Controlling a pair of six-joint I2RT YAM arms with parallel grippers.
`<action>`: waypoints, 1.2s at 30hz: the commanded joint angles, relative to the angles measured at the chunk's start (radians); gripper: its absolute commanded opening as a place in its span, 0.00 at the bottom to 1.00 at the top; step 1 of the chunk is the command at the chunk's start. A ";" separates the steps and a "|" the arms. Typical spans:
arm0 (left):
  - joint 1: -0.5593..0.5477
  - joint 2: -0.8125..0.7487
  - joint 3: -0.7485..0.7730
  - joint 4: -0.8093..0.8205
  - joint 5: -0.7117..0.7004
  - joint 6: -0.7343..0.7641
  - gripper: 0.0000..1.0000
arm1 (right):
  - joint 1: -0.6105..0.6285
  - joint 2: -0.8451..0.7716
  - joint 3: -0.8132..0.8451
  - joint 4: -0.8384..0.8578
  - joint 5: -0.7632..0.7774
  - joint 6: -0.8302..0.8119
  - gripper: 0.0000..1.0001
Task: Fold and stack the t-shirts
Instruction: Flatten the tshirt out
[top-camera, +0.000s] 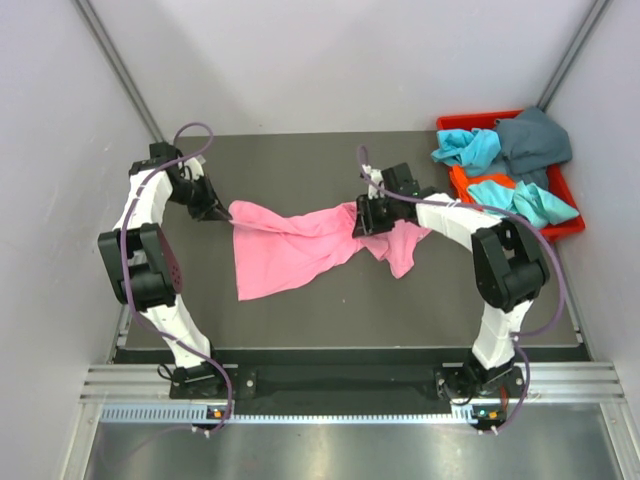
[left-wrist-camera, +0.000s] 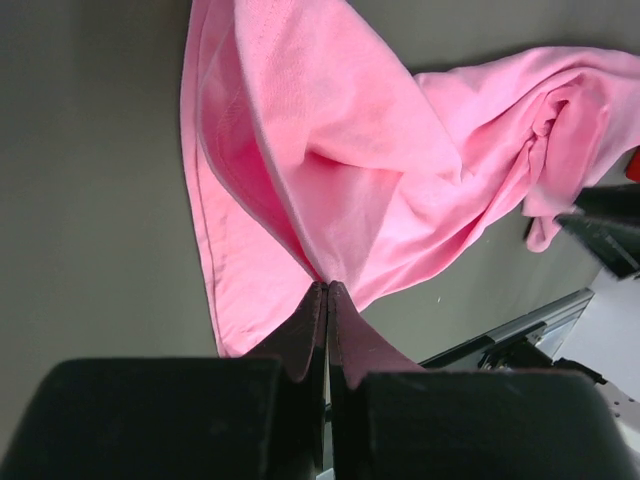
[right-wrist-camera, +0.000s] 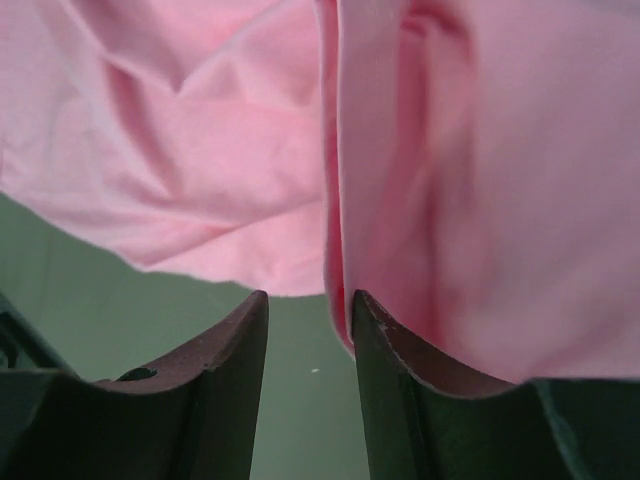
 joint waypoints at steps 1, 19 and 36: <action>0.005 -0.052 -0.001 0.028 0.027 -0.007 0.00 | 0.055 -0.113 -0.052 0.013 -0.026 0.048 0.40; 0.005 -0.057 -0.007 0.044 0.056 -0.026 0.00 | 0.105 -0.253 -0.130 -0.019 0.266 -0.351 0.36; 0.005 -0.052 -0.024 0.050 0.094 -0.039 0.00 | 0.110 -0.103 -0.108 0.014 0.404 -0.587 0.37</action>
